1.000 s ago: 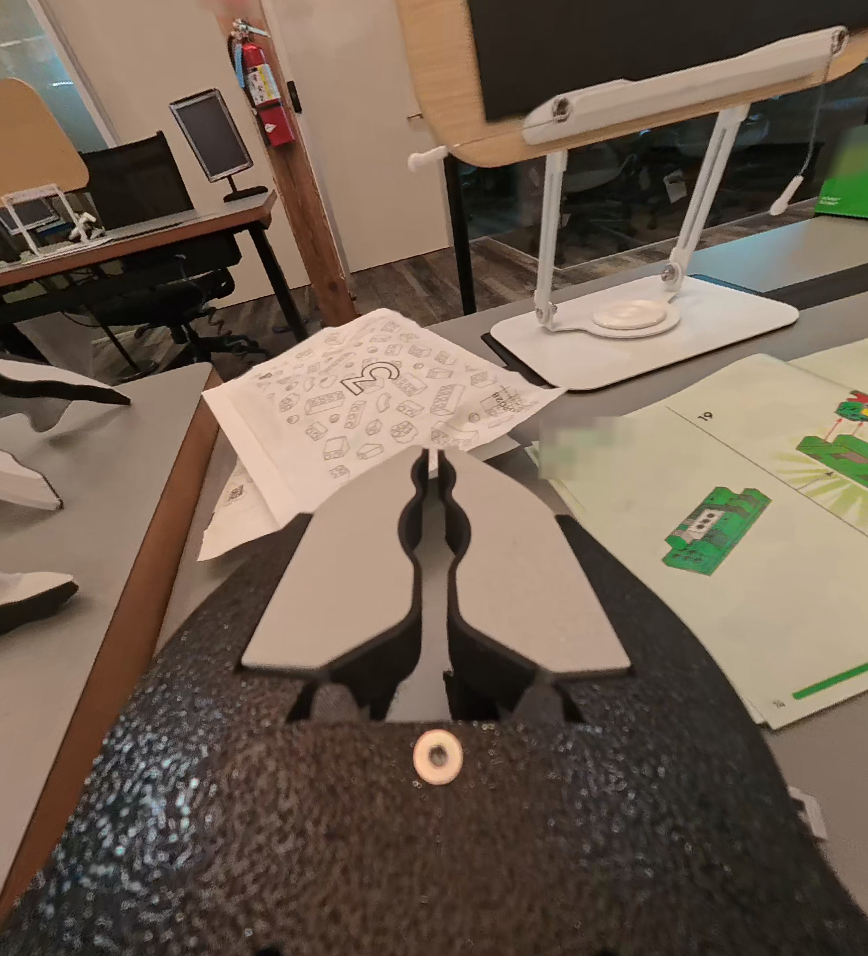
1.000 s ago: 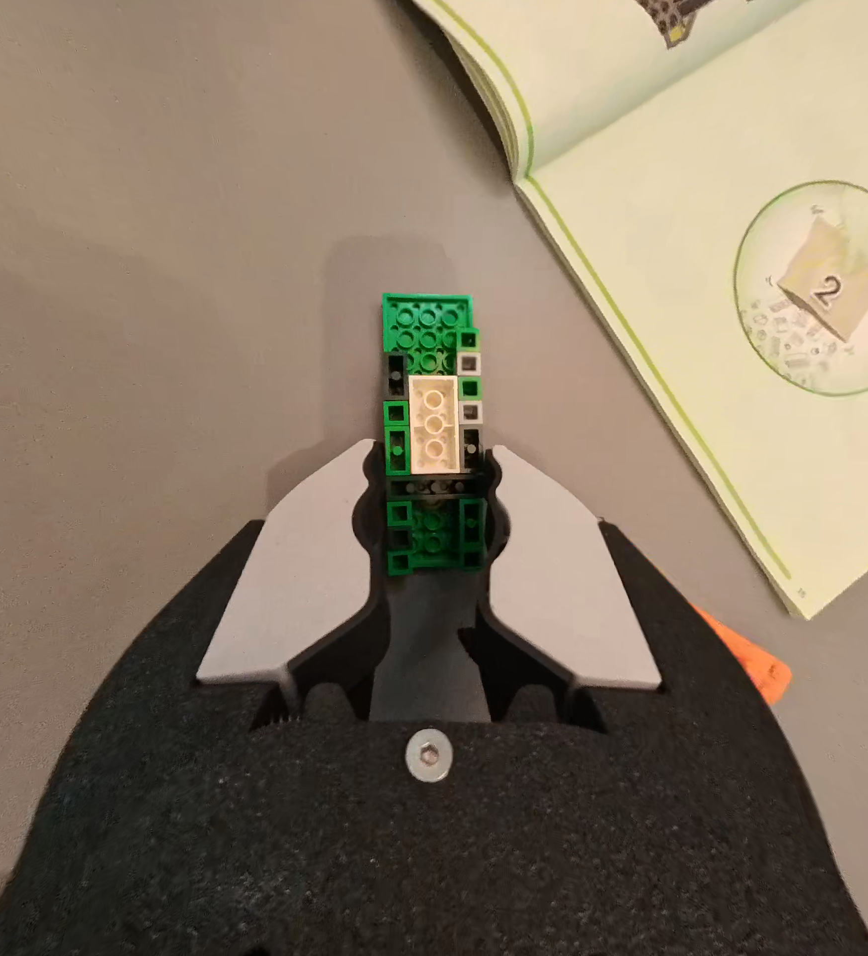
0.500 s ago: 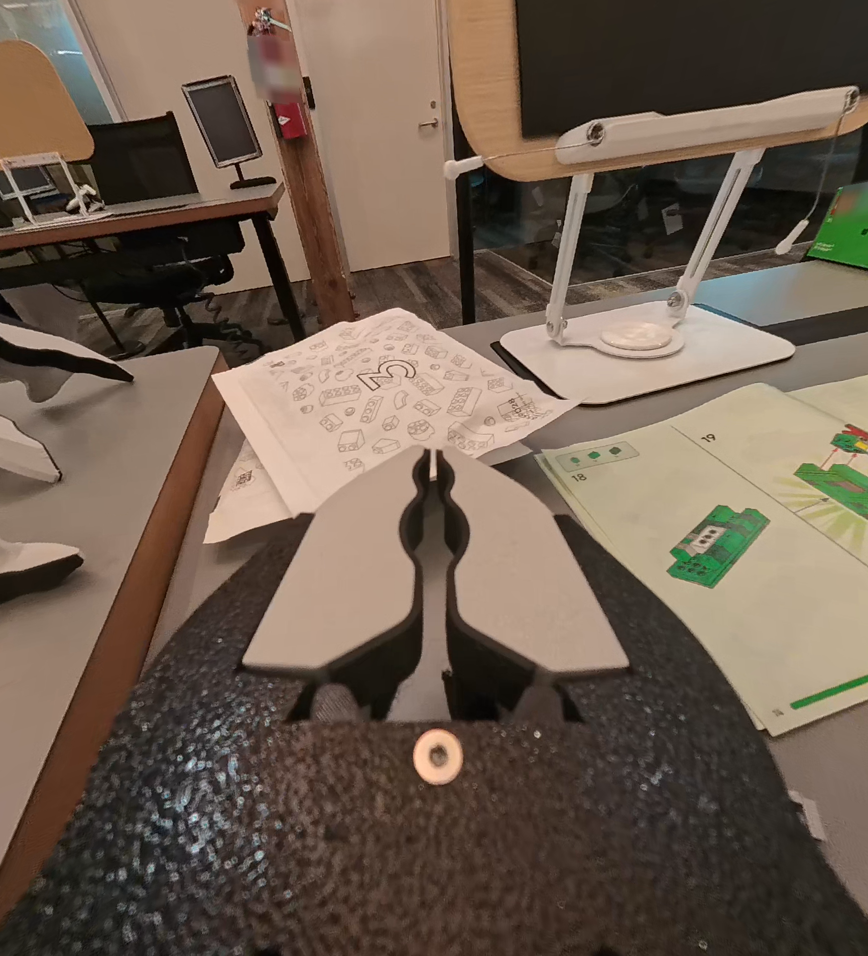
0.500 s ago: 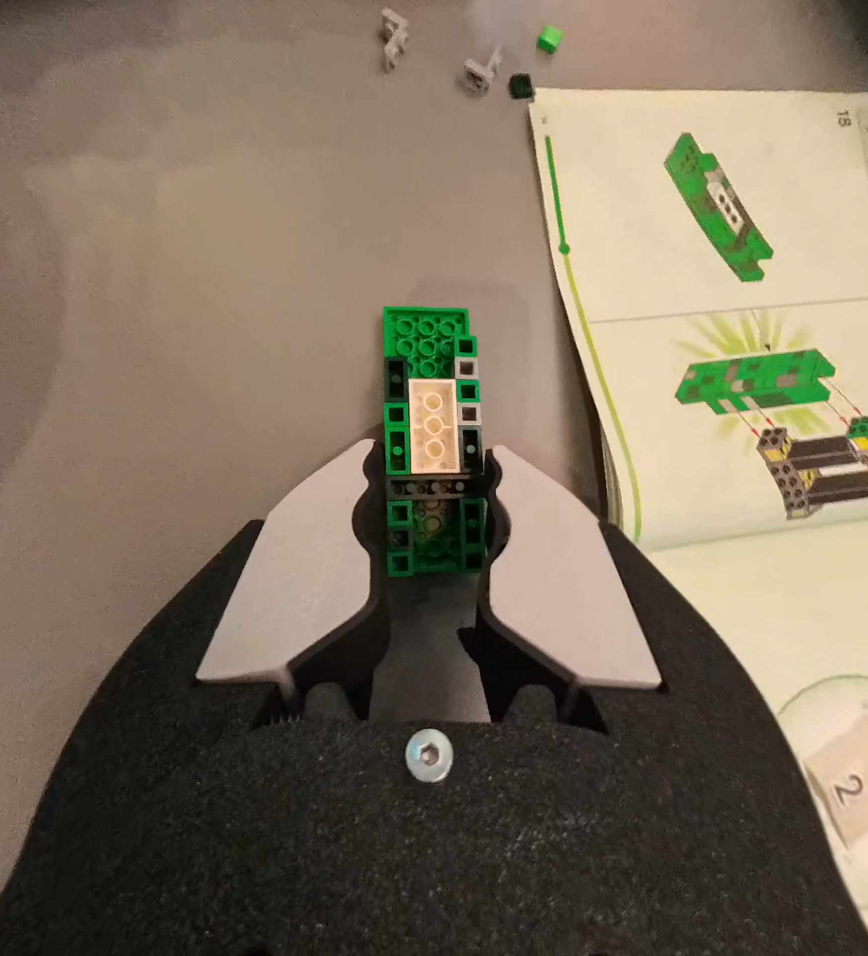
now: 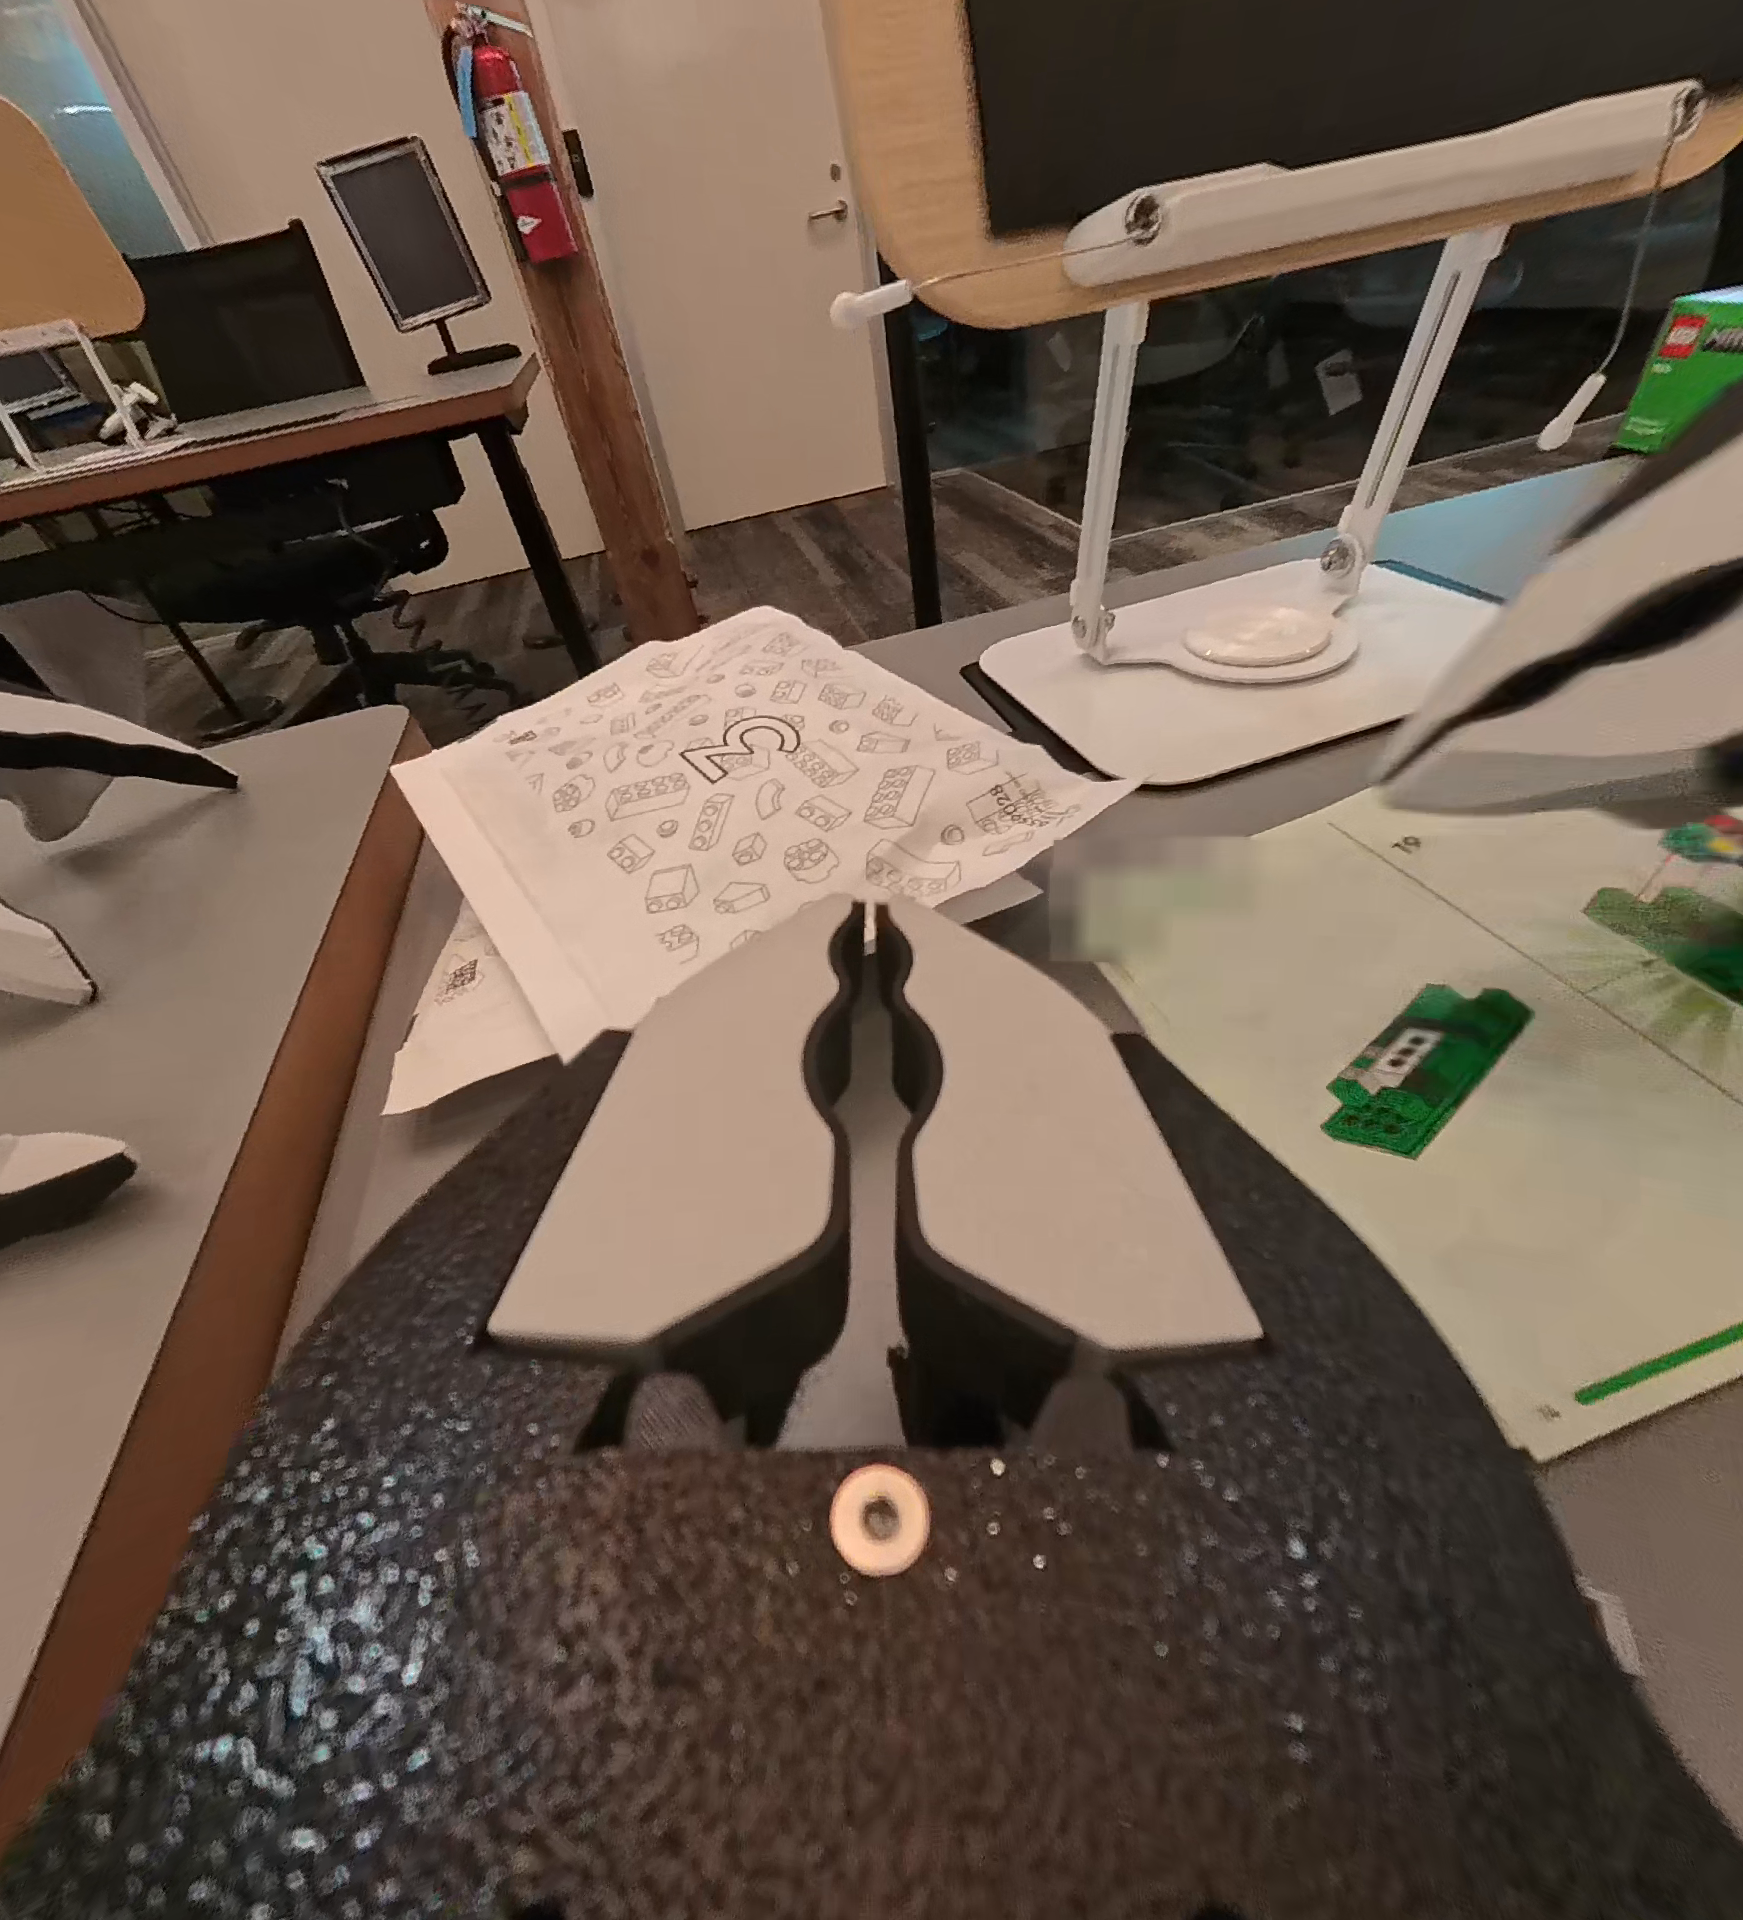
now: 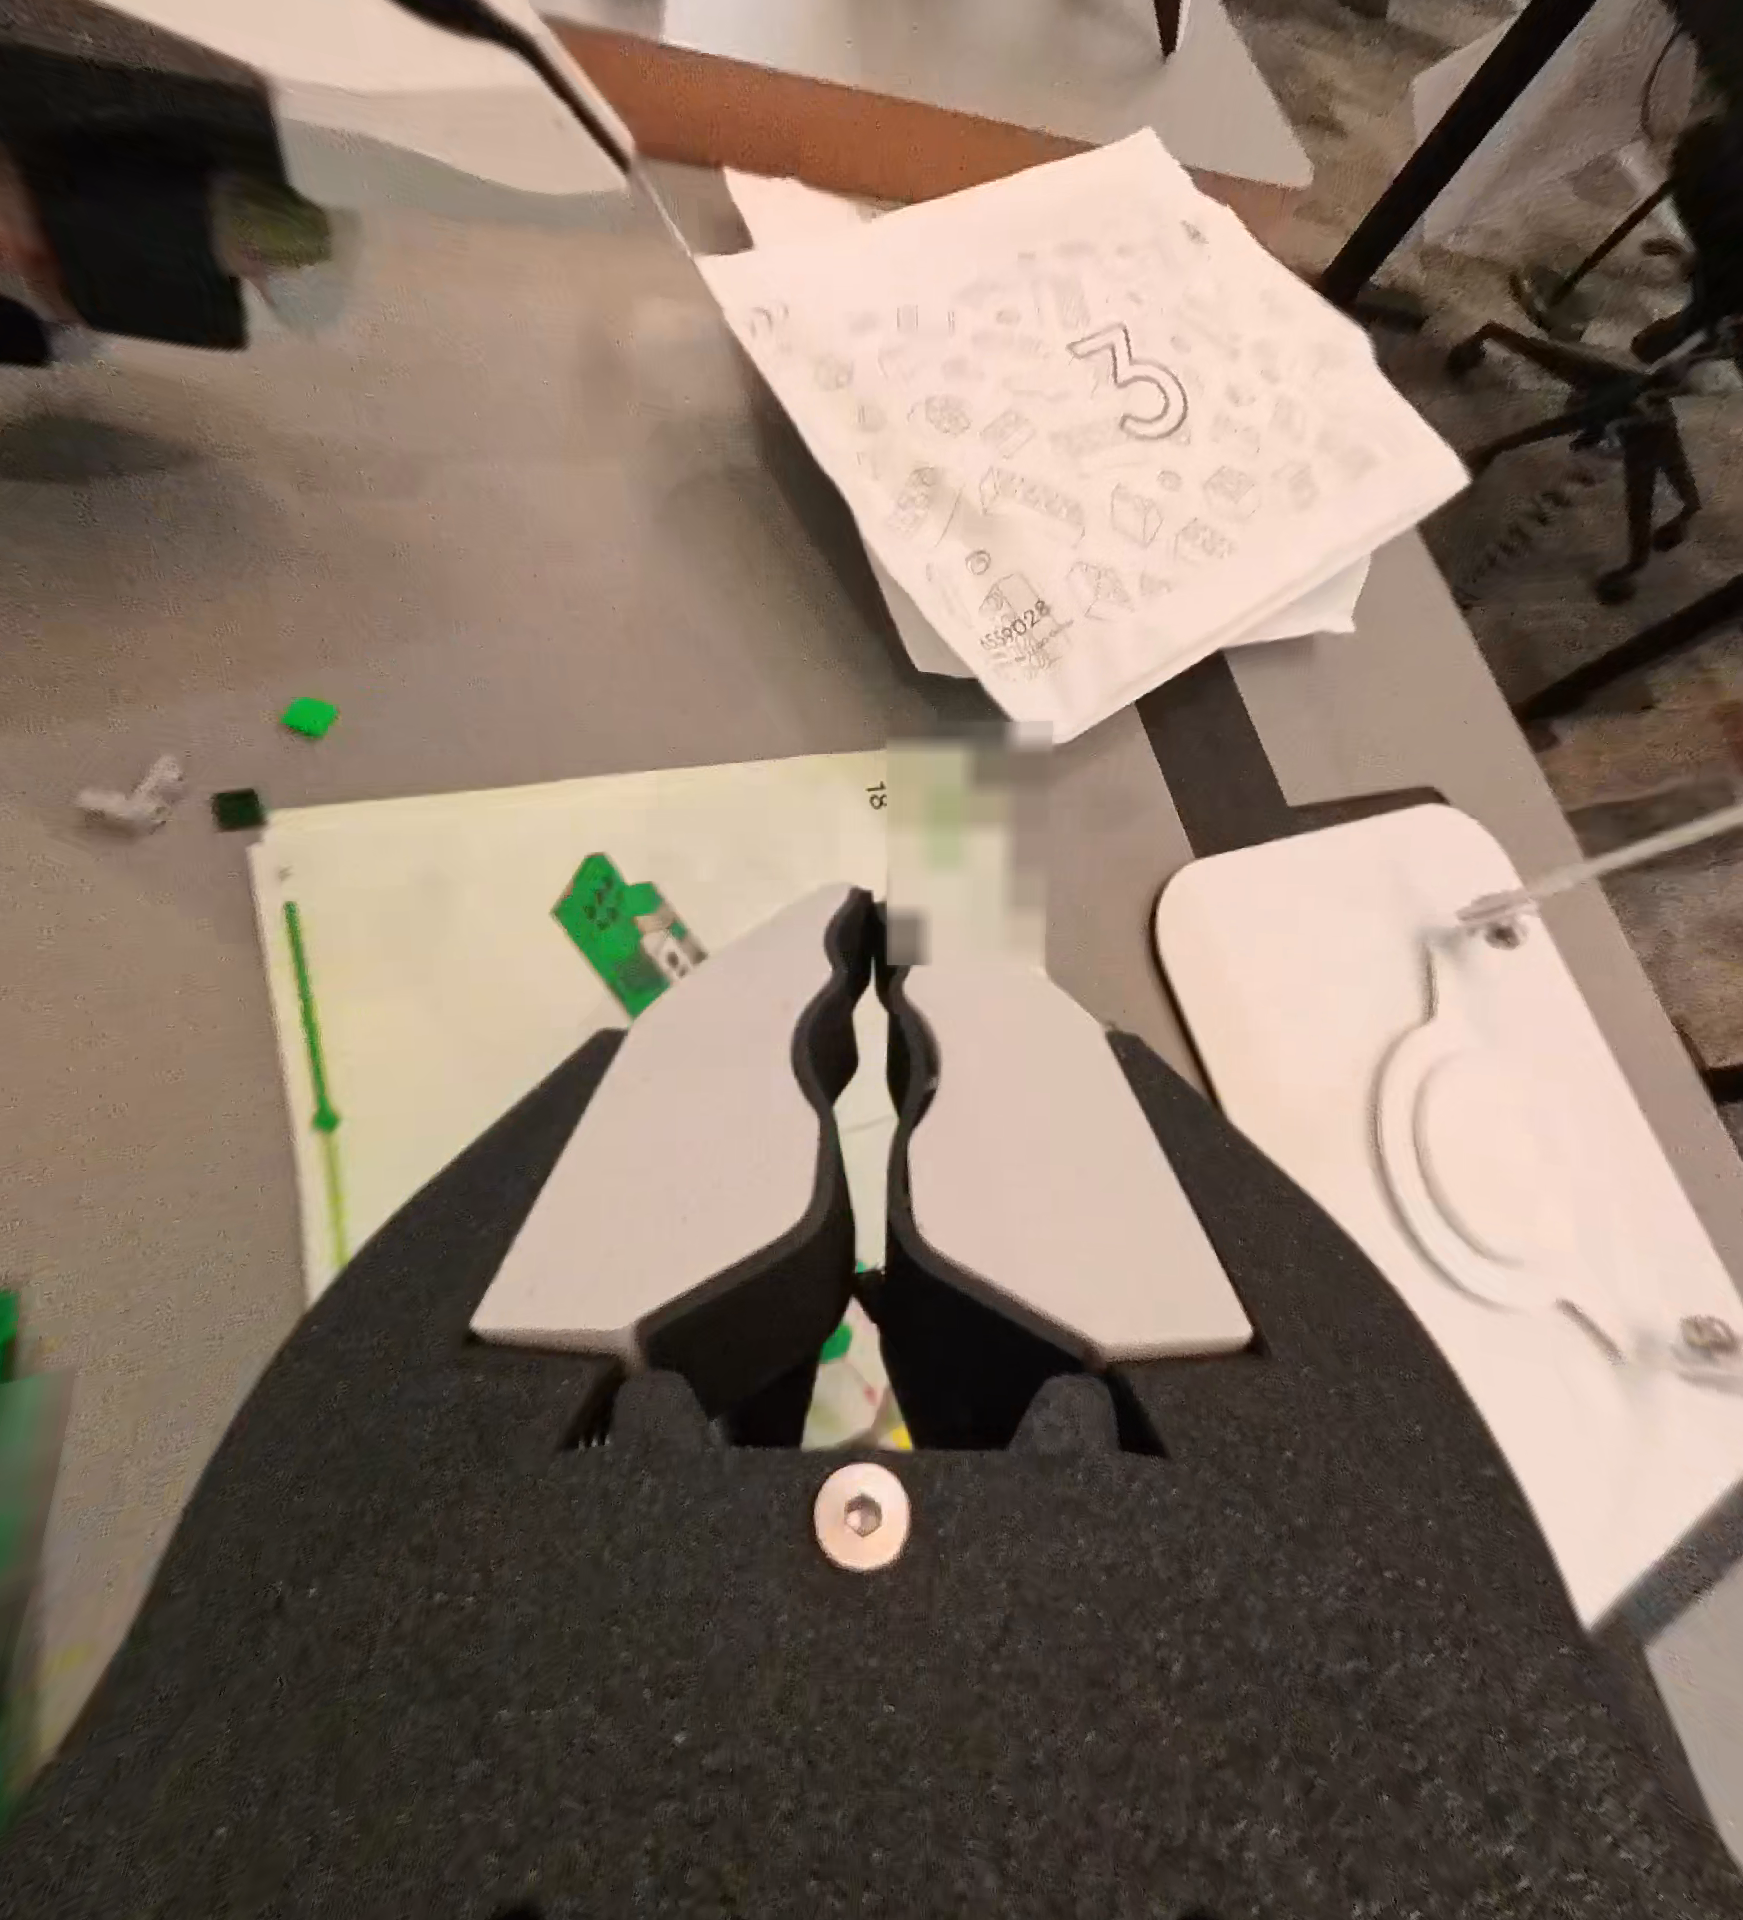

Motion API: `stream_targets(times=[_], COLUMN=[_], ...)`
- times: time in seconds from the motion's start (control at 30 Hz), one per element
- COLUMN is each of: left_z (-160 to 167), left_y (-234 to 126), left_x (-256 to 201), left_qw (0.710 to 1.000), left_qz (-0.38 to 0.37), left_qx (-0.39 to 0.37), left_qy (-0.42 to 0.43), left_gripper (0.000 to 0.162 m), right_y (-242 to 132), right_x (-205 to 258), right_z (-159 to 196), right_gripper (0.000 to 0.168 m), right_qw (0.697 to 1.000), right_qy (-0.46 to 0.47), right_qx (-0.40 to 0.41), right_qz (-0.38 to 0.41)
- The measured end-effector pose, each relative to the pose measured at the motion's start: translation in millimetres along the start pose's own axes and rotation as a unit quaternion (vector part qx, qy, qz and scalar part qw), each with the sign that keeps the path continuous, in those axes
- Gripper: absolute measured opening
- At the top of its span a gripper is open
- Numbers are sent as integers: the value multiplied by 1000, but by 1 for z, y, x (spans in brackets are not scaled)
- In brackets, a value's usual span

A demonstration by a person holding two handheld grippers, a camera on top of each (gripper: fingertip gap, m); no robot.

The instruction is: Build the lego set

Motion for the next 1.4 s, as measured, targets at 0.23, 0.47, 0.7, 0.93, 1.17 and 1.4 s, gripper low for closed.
stream_targets(times=[0.23,0.47,0.7,0.93,1.17,1.4], left_z=[-1,-1,1,6,4,-1], left_y=[-4,-4,-2,1,-7,-21], left_x=[7,11,9,9,10,20], left_qw=[1000,999,1000,999,997,998], left_qz=[-14,-17,-8,22,66,-5], left_qx=[-3,-10,8,40,34,-5], left_qy=[0,-25,-21,-25,-4,67], left_gripper=[1,1,1,4,13,13], right_y=[74,90,88,-7,-74,-120], right_x=[-30,-28,-27,-9,44,62], right_z=[13,17,20,0,42,33], right_gripper=[0,0,0,0,0,0], right_qw=[993,989,989,986,954,953], right_qy=[24,-1,7,73,-13,-53], right_qx=[102,135,143,-79,-159,-151], right_qz=[-49,-54,-48,126,255,257])
Point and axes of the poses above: each gripper's, where its closed fingertips meet, y out along the fingers, z out of its underside, x = y × z across the jaws, the point moved 10 cm from there along -y, back along the fingers, and after that the axes turned 15 degrees about -x, right-handed, at the moved point
